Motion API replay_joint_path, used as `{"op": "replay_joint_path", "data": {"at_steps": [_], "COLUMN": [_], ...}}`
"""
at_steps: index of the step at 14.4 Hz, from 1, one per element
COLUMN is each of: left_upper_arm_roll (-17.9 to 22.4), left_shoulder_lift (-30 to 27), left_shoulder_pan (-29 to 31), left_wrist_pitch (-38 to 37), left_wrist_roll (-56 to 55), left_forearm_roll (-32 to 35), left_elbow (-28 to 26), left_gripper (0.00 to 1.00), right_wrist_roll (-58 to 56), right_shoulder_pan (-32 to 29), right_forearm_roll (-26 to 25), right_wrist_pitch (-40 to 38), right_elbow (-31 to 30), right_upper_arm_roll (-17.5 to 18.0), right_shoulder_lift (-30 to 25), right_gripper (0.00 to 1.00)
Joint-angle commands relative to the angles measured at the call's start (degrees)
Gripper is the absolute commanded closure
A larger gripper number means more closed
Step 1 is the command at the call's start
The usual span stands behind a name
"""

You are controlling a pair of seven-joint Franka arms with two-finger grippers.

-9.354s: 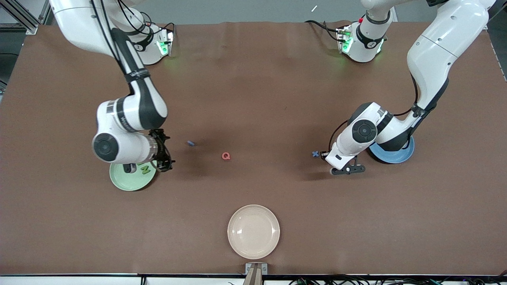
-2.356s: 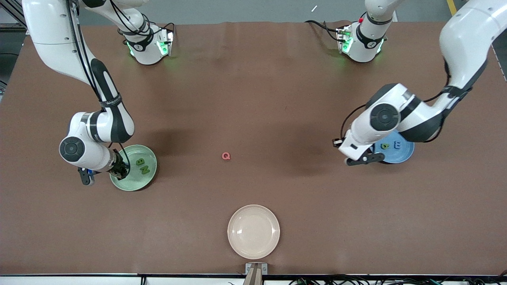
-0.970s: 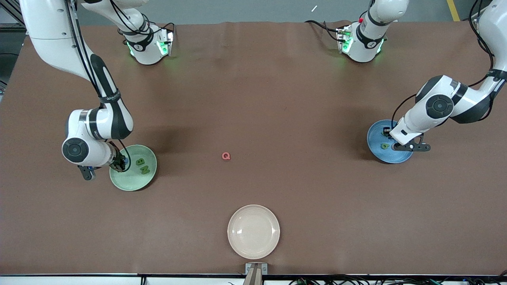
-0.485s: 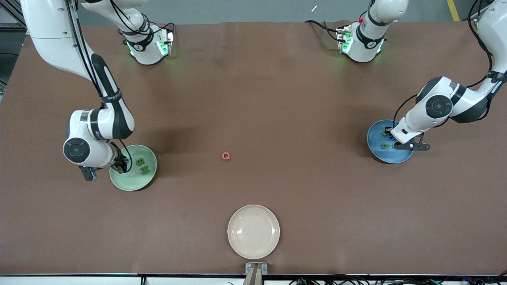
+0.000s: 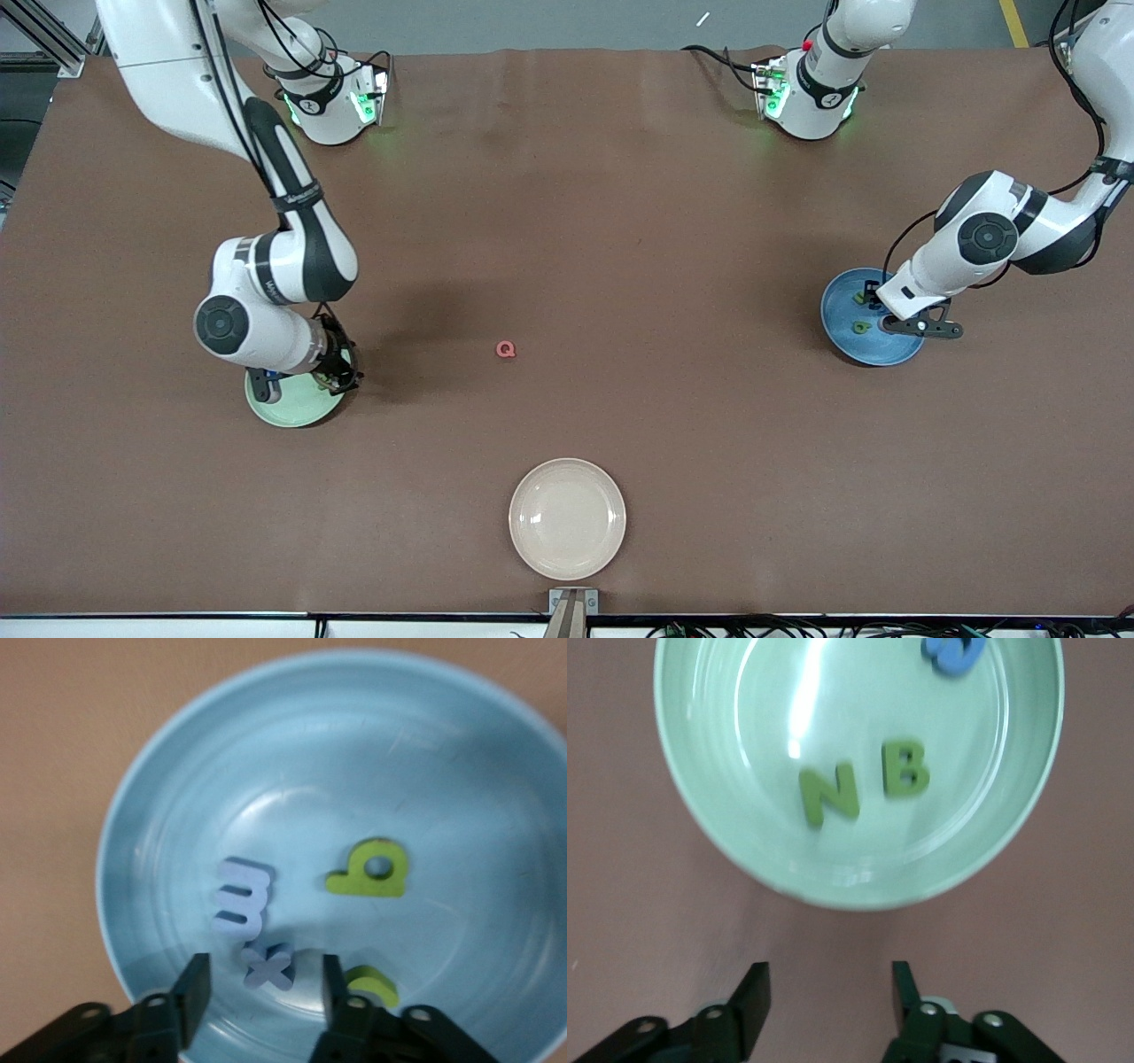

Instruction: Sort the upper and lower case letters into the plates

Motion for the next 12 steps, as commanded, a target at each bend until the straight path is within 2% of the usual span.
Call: {"op": "replay_joint_path", "data": {"at_steps": [1,5,7,12], "left_upper_arm_roll": [-3.7,-7.2,-7.4,-8.1], "left_shoulder_lift": [-1.3,-0.8,-0.8,-0.9], "left_shoulder_pan": [1.5,1.4,1.2,1.2], "left_wrist_pitch": [-1.2,-4.6,-4.7,-5.8], "left_wrist_roll": [0.9,1.0,0.9,0.9], "left_forearm_roll": [-5.2,-9.7,-10.7,-11.2], "left_elbow": [1.5,4.6,5.7,5.8], "left_gripper": [0.01,0.01,0.01,0.01], "right_wrist_roll": [9.3,20.3,22.3,30.7], "right_shoulder_pan": [4.7,10.5,11.9,17.2], "right_forearm_roll": [1.1,1.3,1.3,1.4], "right_wrist_pitch": [0.8,6.3,6.7,6.8], "right_elbow": [0.7,1.0,1.1,8.2], "right_upper_arm_roll": [-0.3,-0.3,-0.3,-0.3], "right_shoulder_lift": [-0.8,1.1,2.0,10.1], "right_gripper": [0.0,0.0,0.0,0.0]}}
